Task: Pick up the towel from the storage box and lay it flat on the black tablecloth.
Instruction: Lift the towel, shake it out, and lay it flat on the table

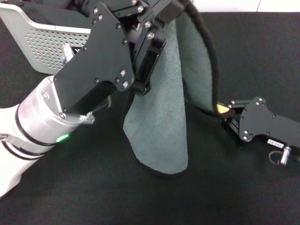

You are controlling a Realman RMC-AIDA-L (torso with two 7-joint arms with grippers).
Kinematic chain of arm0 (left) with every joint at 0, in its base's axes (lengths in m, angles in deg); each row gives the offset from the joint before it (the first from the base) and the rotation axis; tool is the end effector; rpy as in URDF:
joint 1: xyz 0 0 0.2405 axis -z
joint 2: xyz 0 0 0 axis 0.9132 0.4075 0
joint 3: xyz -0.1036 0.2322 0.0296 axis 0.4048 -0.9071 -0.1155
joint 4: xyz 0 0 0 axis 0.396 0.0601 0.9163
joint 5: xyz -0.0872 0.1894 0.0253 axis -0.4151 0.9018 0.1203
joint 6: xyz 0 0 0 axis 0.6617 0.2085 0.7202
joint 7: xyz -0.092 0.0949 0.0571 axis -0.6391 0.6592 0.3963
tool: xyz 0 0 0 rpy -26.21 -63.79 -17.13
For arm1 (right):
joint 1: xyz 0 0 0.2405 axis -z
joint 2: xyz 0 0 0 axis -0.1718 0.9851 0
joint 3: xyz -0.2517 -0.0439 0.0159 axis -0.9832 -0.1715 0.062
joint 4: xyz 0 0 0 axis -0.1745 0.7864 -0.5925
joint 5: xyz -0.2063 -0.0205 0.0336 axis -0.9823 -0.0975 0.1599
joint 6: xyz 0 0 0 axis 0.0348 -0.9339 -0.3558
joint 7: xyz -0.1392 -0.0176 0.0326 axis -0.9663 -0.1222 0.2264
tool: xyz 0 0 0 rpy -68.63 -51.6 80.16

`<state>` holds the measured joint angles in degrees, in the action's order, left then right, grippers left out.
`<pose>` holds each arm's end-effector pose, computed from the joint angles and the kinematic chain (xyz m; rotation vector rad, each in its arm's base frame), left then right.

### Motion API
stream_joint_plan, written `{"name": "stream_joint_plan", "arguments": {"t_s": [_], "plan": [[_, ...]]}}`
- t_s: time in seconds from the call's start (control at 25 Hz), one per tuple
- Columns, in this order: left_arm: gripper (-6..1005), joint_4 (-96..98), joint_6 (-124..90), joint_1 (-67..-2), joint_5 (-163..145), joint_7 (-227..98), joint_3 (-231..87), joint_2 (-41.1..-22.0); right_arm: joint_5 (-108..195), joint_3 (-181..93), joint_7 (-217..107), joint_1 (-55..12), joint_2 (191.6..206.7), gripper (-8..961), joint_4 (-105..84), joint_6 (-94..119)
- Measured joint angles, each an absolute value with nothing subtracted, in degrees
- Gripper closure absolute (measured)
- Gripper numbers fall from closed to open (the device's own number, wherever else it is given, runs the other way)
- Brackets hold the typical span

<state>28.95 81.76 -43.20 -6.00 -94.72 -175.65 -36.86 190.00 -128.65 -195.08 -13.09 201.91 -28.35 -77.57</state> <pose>-0.1546 0.2580 -0.0123 -1.9963 0.1957 -1.8747 0.2523 0.2900 -0.0488 -2.5228 0.2498 1.0481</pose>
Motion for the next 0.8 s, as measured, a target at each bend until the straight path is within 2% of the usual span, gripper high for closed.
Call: {"name": "stream_joint_plan", "arguments": {"t_s": [0.12, 0.2, 0.32, 0.4, 0.48, 0.68, 0.8], "plan": [[985, 28.9, 81.8, -44.7, -5.4, -96.2, -175.4, -36.56, 188.2, -128.6, -192.0, -11.7, 201.29, 949, -32.7, -77.7], [984, 29.3, 81.8, -46.0, -4.6, -97.4, -175.2, -36.02, 185.4, -128.5, -188.0, -9.4, 200.17, 950, -38.8, -77.7], [984, 30.0, 82.7, -48.0, -3.4, -99.2, -175.0, -34.71, 181.0, -127.9, -181.3, -4.9, 198.71, 950, -49.6, -77.2], [984, 30.6, 84.3, -49.7, -2.1, -101.0, -175.0, -33.12, 177.1, -126.4, -176.9, -1.5, 198.28, 950, -56.8, -77.3], [984, 31.3, 85.6, -51.1, -1.4, -102.3, -175.0, -31.87, 172.1, -123.4, -171.7, 2.9, 198.57, 950, -65.3, -78.7], [983, 34.7, 87.3, -55.1, 1.2, -107.3, -175.0, -28.99, 162.2, -115.0, -161.1, 13.9, 202.11, 950, -84.7, -86.8], [983, 35.1, 89.2, -56.6, 3.0, -108.9, -175.0, -28.12, 161.8, -113.5, -157.3, 18.5, 202.38, 950, -91.9, -91.8]]}}
